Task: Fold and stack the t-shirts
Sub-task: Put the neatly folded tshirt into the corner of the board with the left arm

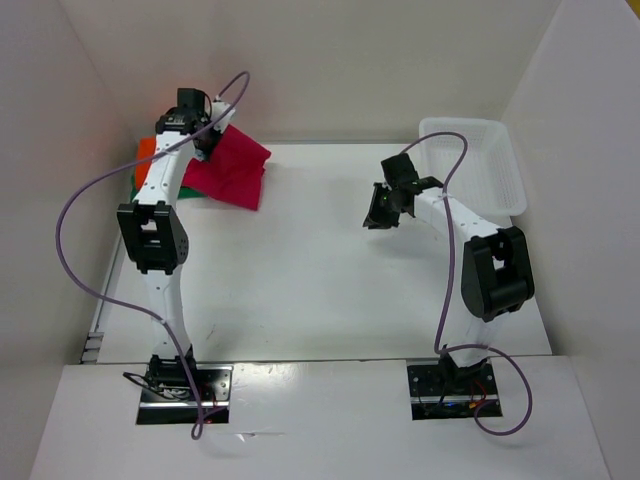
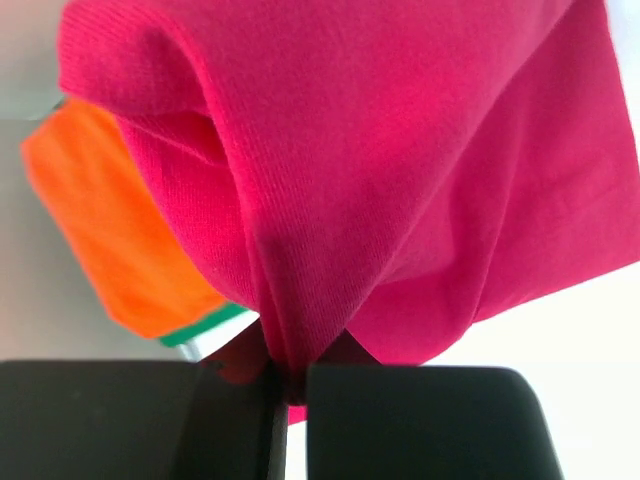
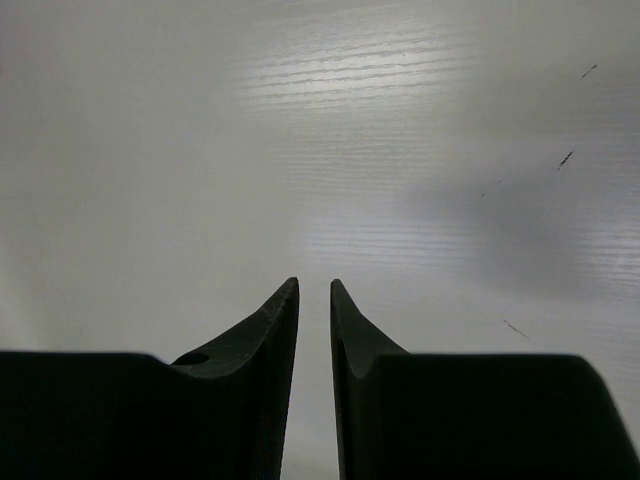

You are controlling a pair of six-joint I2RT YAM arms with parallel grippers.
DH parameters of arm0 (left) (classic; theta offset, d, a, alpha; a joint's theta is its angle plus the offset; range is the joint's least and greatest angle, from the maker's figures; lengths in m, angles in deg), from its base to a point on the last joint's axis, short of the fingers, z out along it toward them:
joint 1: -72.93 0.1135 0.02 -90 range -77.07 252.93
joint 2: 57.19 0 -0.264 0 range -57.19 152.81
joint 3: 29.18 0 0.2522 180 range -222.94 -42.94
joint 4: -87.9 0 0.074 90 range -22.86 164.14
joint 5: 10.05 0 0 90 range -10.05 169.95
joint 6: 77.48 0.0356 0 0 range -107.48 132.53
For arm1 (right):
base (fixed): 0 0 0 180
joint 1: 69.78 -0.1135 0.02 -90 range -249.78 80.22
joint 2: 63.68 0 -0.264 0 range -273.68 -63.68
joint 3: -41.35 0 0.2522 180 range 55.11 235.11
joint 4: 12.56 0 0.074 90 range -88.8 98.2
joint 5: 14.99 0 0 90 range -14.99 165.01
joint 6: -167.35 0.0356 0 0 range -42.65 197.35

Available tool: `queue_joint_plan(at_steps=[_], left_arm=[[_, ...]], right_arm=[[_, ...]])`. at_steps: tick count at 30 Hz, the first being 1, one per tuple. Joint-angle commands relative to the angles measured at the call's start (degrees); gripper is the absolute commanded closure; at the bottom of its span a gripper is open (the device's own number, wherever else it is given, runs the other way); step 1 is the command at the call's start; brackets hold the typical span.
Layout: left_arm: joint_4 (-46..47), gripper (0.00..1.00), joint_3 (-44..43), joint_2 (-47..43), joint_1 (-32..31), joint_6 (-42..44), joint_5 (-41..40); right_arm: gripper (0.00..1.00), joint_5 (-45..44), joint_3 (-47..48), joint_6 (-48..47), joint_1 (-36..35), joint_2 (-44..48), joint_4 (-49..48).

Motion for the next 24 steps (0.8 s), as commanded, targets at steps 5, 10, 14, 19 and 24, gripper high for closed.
queue_joint_plan(at_steps=[5,10,14,19,24], left_arm=[[-12.75,1.00,-25.13,10.26,7.76,1.42,-0.31],[-12.75,1.00,-27.79,10.26,11.89,1.42,2.15],[-12.75,1.00,-29.46,11.05,15.57,0.81,3.56],[-12.75,1.00,-31.84,16.14,17.51,0.81,3.92],[-11.53,0.87,-33.85,21.68,18.13,-1.03,1.04]], right_arm=[[0.76,-1.53,-1.17,-1.57,0.95,2.62,0.53],[0.76,-1.00,-1.17,-1.58,0.95,1.57,1.06],[0.76,-1.00,-0.04,-2.10,0.95,0.52,1.59],[0.76,-0.39,1.19,-2.63,0.95,-1.24,2.82],[0.76,0.14,1.73,-3.16,0.95,-1.77,3.96]])
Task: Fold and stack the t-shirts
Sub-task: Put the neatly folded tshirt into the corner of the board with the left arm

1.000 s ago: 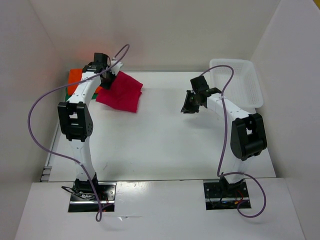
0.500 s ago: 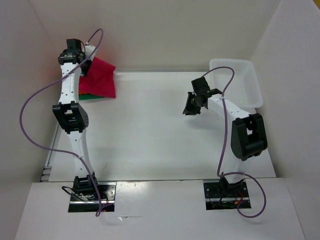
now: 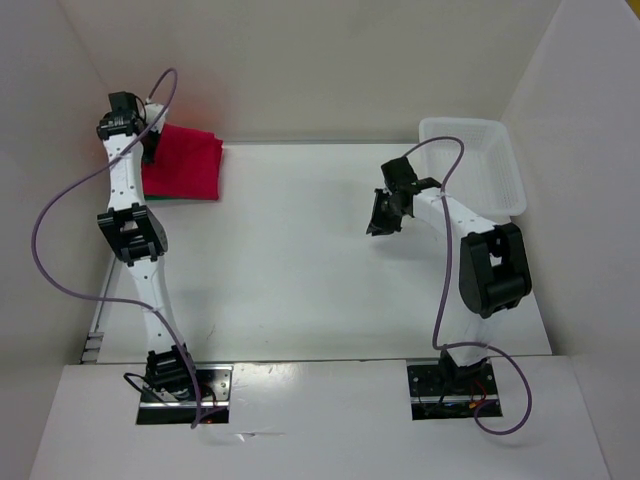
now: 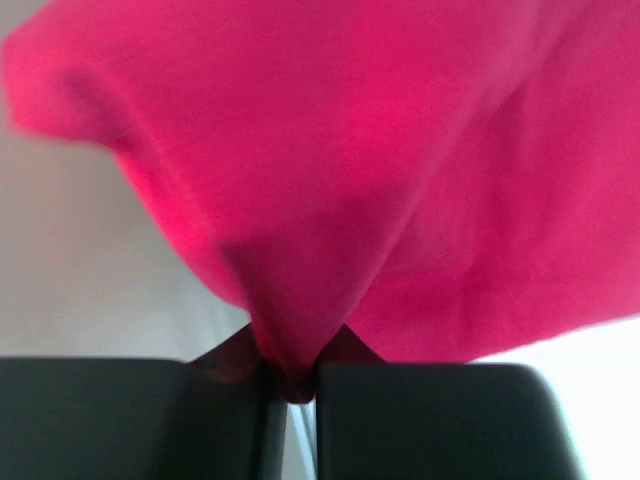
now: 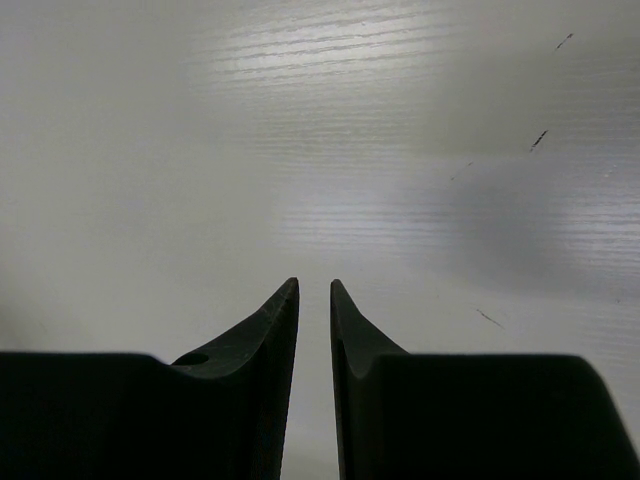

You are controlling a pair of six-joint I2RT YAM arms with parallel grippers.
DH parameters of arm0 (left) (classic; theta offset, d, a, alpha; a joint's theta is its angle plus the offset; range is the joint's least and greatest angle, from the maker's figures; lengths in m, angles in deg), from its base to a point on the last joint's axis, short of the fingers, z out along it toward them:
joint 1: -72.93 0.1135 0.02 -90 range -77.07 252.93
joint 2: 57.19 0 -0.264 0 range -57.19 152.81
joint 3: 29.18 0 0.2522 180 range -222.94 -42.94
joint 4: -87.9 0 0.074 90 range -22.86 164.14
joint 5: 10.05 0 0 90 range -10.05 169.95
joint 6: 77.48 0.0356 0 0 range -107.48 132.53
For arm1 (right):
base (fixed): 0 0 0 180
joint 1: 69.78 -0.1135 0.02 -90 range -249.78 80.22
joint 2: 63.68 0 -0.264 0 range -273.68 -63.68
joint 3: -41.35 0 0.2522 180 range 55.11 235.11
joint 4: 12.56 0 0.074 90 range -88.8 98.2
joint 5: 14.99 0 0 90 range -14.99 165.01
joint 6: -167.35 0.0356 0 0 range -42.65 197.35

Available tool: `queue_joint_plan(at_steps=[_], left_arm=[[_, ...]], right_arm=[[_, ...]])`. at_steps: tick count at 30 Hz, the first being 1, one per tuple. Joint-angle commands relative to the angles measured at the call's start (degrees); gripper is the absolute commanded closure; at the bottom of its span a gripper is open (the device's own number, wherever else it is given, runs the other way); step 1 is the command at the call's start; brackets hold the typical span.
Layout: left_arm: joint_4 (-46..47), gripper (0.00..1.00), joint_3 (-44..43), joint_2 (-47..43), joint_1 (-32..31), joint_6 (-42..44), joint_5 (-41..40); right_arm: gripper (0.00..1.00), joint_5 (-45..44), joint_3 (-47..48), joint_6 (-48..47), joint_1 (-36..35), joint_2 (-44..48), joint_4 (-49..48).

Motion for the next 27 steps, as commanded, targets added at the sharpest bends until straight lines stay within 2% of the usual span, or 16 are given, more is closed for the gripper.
queue_joint_plan(at_steps=[1,3,4,5,7,9,10,12,15,19,21,22,23,24,26,27], left_arm=[[1.44,0.82,-2.10,3.65,0.36,-2.65,-3.76],[3.45,0.69,-2.71,4.97,1.59,-3.44,-8.58],[4.07,0.45,-3.32,4.98,1.60,-3.97,-10.00],[5.12,0.37,-3.33,4.98,2.55,-3.98,-11.23],[5.83,0.24,-3.86,4.98,4.31,-5.46,-13.52],[5.83,0.19,-4.38,4.98,5.37,-6.08,-14.14],[6.36,0.11,-4.38,4.37,6.24,-6.09,-14.15],[6.88,0.02,-4.38,3.66,6.95,-6.09,-15.37],[6.89,0.01,-3.69,0.68,7.48,-6.09,-15.30],[3.73,0.01,-1.49,-4.24,7.48,-7.32,-6.27],[2.15,0.01,0.53,-8.09,6.87,-7.32,-2.74],[1.27,0.01,1.41,-9.51,6.09,-6.10,1.89],[0.39,0.01,2.98,-12.14,6.08,-6.09,4.03],[-1.62,0.01,3.69,-13.38,5.21,-5.39,6.14],[-4.17,0.01,4.31,-16.71,4.58,-4.60,13.95],[-6.88,0.01,4.32,-17.95,4.58,-3.72,16.85]], right_arm=[[0.76,0.44,2.23,-1.10,0.34,-0.50,1.86],[0.76,0.97,2.23,-1.10,0.34,-0.50,2.39],[0.76,0.97,2.23,-1.10,0.34,-0.50,2.39],[0.76,1.58,2.23,-1.10,0.34,-0.50,2.39],[0.76,2.11,2.23,-1.10,0.34,-0.50,2.39],[0.76,3.16,2.23,-1.10,0.34,-0.50,2.39],[0.76,3.17,2.23,-1.10,0.34,-1.02,2.39],[0.76,3.17,2.23,-1.10,0.34,-1.03,2.39],[0.76,3.17,2.23,-1.10,0.34,-0.50,2.39],[0.75,2.03,2.23,-1.10,0.34,1.34,2.91],[0.69,0.02,2.23,-1.72,0.34,3.62,3.71],[0.66,-0.69,2.23,-2.24,0.34,4.24,4.58],[0.62,-1.39,2.23,-2.86,0.34,5.72,5.63],[0.53,-2.79,2.23,-2.86,0.34,6.52,6.34],[0.42,-4.29,1.53,-4.17,-0.19,9.41,8.00],[0.26,-5.69,1.53,-4.18,-0.19,10.56,8.02]])
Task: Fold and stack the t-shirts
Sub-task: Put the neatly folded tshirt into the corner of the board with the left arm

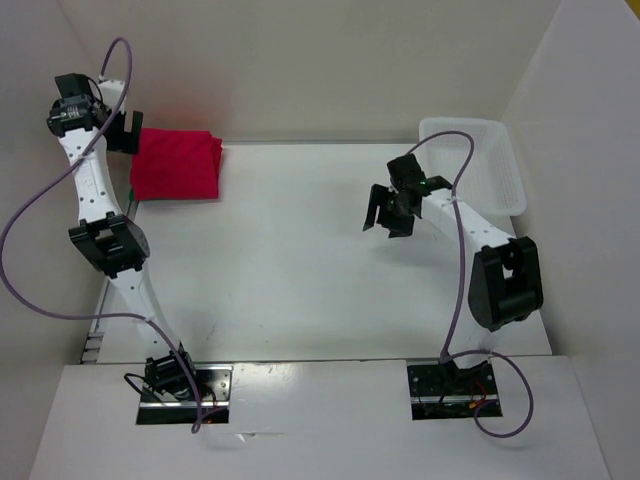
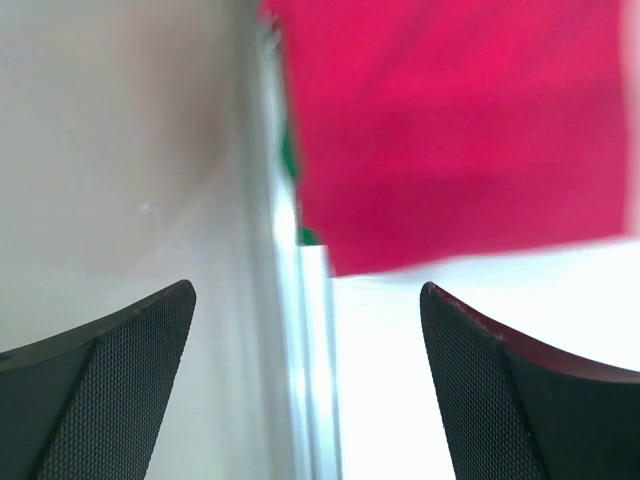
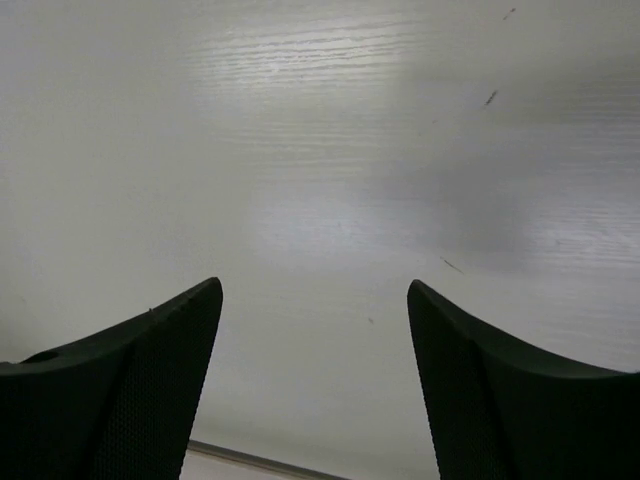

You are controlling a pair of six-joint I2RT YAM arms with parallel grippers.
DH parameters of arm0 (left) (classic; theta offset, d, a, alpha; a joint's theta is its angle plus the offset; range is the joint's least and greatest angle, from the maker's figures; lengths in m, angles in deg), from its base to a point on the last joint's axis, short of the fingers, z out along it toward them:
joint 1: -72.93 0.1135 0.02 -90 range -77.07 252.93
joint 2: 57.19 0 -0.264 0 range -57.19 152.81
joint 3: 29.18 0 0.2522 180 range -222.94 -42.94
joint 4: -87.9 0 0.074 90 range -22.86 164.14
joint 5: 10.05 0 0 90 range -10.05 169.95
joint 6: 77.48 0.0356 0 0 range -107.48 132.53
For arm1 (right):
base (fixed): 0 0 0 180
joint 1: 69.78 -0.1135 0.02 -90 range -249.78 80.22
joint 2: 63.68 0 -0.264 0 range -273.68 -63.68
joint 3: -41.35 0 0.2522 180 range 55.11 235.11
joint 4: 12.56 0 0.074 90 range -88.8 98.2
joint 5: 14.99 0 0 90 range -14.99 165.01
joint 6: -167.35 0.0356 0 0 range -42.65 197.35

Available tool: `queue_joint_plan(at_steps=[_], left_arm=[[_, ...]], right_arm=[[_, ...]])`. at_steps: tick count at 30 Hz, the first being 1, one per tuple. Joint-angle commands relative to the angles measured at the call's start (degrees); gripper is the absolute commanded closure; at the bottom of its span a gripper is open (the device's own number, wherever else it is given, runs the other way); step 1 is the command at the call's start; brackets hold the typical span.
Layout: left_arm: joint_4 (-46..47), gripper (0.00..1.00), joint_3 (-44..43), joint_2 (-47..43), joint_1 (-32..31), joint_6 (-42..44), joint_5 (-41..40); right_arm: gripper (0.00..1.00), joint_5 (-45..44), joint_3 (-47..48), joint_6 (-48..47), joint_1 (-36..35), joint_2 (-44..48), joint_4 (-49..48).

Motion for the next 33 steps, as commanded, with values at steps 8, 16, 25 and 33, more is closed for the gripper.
queue_joint_plan(at_steps=[8,16,25,33], left_arm=[[-4.08,0.01,24.35,-32.46,-1.78,3.38,29.02],[10.03,0.01,73.21,-66.48,-3.45,-1.45,26.57],[5.89,0.01,88.91,-81.88,-2.83,3.63,35.61],[5.28,0.01,89.43,-84.78,-2.83,4.43,36.24]], right_arm=[[0.00,-7.98,-1.90,-6.89,-0.19,18.52,8.38],[0.00,-8.42,-5.94,-6.89,-0.19,34.23,9.37],[0.00,-6.76,-5.42,-8.47,-0.19,36.02,9.36],[0.00,-6.22,-6.73,-7.95,-0.19,39.00,8.83]])
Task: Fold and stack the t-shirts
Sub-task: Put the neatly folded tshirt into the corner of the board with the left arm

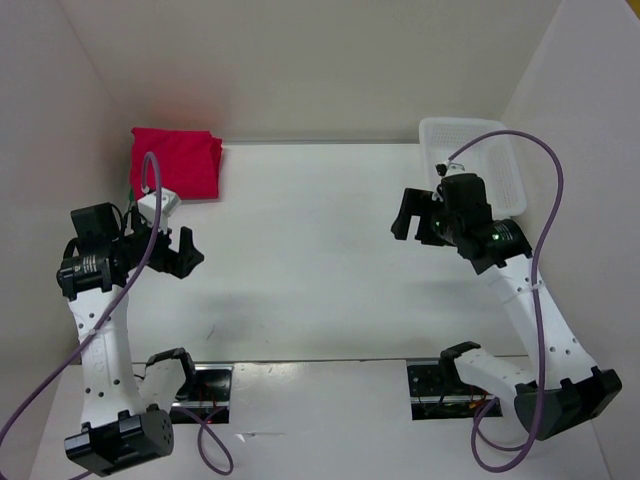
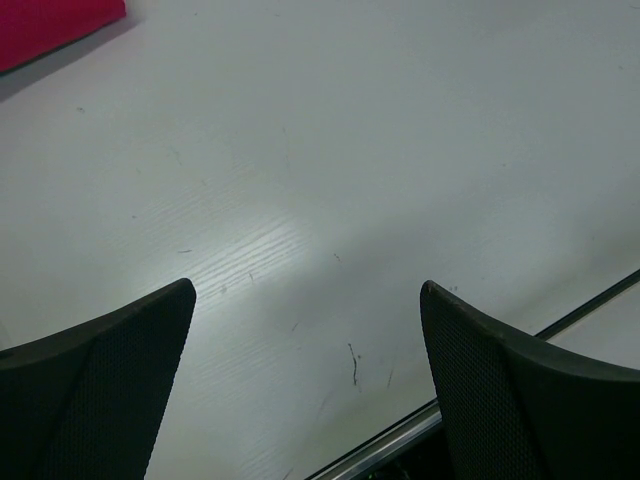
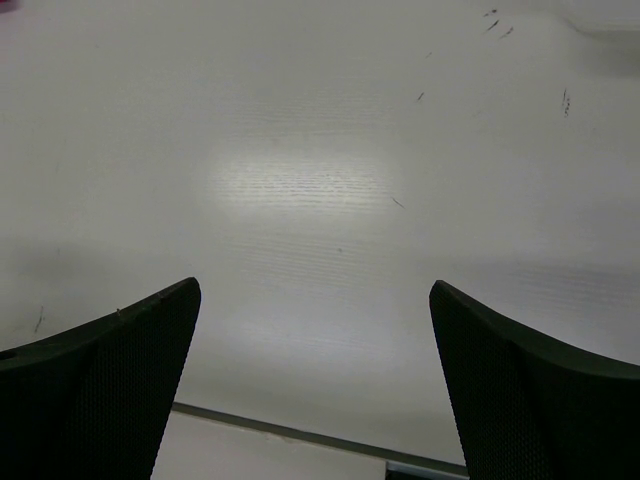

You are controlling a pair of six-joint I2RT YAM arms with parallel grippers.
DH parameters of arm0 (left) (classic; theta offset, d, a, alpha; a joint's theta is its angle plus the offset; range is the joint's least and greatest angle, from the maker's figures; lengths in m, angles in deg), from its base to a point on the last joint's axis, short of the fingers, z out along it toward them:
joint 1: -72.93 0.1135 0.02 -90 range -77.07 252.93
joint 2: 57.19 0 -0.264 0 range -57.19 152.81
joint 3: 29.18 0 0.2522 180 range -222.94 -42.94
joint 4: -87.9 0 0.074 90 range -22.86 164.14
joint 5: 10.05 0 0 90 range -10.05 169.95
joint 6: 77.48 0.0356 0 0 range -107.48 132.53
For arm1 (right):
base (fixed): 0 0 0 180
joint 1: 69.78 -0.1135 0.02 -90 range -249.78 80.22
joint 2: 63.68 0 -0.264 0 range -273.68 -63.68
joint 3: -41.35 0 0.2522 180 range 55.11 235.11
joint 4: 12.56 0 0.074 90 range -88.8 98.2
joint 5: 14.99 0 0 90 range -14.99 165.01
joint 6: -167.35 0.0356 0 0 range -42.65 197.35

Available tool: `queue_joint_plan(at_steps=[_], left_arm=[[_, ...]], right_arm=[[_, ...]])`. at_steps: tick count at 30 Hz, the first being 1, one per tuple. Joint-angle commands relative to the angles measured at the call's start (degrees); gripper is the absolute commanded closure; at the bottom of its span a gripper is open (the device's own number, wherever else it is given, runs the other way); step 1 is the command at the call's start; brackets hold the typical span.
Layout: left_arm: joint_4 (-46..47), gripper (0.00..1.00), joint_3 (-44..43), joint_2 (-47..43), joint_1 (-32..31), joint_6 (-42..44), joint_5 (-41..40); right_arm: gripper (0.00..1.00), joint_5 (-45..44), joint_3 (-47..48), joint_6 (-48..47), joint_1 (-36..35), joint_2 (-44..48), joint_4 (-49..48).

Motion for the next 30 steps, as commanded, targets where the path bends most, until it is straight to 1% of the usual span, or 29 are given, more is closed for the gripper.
queue_joint_plan(at_steps=[1,26,30], left_arm=[[1.36,0.01,-0.06,-1.03,0.36,0.83,2.40],[2.42,0.01,0.46,-1.56,-0.17,-0.32,1.35],[2.42,0.01,0.46,-1.56,-0.17,-0.32,1.35]], right_arm=[[0.00,0.29,-1.31,-0.63,-0.19,3.18,-0.48],[0.00,1.35,-1.84,0.43,-0.19,3.27,0.05],[0.00,1.96,-2.37,0.43,-0.19,4.05,-1.88]])
